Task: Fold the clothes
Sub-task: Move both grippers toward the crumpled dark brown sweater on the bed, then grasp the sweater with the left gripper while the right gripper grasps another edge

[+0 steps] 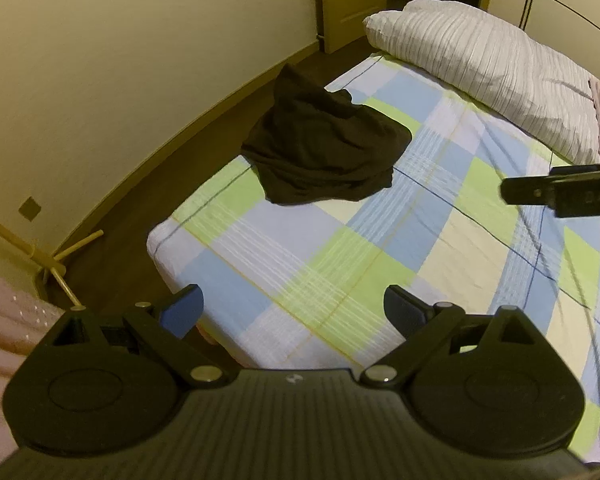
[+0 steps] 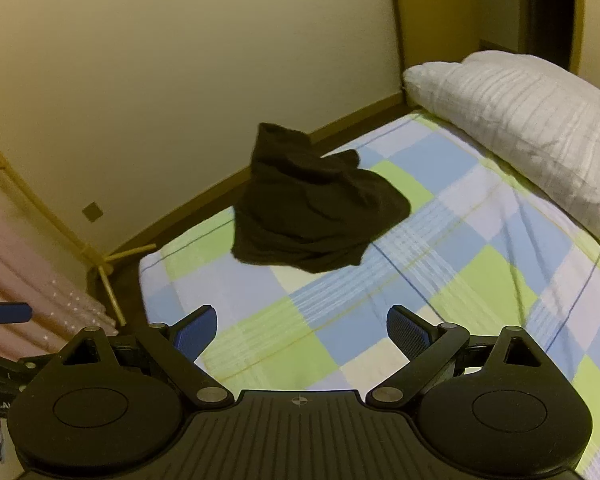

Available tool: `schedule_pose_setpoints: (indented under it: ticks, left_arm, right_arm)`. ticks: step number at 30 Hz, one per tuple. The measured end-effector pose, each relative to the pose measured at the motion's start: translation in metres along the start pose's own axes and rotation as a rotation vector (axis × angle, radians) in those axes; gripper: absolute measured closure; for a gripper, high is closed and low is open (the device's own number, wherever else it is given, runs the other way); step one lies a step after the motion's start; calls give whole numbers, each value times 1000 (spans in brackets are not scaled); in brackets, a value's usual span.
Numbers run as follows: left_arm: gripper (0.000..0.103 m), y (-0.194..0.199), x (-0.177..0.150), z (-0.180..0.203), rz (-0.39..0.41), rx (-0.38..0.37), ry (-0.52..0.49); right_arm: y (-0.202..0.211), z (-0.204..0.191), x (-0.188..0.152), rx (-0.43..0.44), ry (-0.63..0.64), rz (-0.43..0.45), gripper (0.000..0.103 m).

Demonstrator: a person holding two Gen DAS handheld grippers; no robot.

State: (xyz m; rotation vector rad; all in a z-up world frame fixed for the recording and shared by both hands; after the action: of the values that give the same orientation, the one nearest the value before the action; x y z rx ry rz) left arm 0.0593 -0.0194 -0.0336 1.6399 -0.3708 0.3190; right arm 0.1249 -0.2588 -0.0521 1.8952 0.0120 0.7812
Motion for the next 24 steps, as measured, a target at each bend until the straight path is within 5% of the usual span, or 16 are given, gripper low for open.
schedule_pose_setpoints:
  ticks: [12, 18, 24]
  left_arm:
    - [8, -91, 102, -55, 75, -67, -304]
    - [8, -169, 181, -78, 133, -148, -484]
    - [8, -241, 224, -64, 251, -132, -823]
  right_arm:
    - [-36, 8, 49, -70, 131, 25, 9]
    - [-115, -3, 95, -116, 349, -50, 9]
    - [-209, -5, 132, -128, 540, -127, 9]
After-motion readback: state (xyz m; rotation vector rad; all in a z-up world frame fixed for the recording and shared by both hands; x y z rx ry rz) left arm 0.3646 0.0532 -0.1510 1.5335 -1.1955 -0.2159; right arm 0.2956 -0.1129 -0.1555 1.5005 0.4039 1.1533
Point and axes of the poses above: each gripper's, at about its wrist camera, not at the fingertips, and y roughly against the way its jaws point, z to its right, x to its top, the point moved 1 cm from there along -y, roughly the way its jaws point, and after that the axes turned 7 degrees about -z, right-handed, at the moved point
